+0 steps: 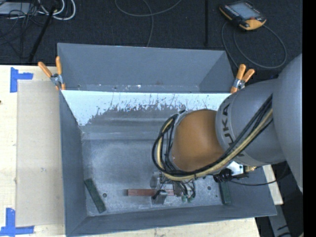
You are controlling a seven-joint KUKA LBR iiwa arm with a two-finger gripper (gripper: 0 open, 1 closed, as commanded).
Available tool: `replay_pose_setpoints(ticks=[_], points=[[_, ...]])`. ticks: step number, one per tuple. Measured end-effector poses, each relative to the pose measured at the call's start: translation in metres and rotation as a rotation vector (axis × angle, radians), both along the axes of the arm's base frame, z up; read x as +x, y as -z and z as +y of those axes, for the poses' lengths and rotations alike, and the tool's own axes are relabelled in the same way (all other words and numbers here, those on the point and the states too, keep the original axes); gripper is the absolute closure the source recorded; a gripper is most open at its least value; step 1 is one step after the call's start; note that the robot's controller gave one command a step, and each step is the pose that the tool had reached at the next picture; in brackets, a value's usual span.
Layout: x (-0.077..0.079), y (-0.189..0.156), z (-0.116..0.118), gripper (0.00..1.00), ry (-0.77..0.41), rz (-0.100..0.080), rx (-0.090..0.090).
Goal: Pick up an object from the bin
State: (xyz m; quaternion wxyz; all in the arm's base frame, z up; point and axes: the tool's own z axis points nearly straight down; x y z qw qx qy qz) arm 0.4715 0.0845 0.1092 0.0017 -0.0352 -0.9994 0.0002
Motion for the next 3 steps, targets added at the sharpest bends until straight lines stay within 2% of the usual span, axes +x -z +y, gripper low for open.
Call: replay_pose_setpoints(ticks=[2, 3], points=[[0.001, -0.013, 0.000, 1.00, 0.002, -0.004, 0.001], [-0.001, -0.022, 0.000, 1.00, 0.002, 0.006, -0.001]])
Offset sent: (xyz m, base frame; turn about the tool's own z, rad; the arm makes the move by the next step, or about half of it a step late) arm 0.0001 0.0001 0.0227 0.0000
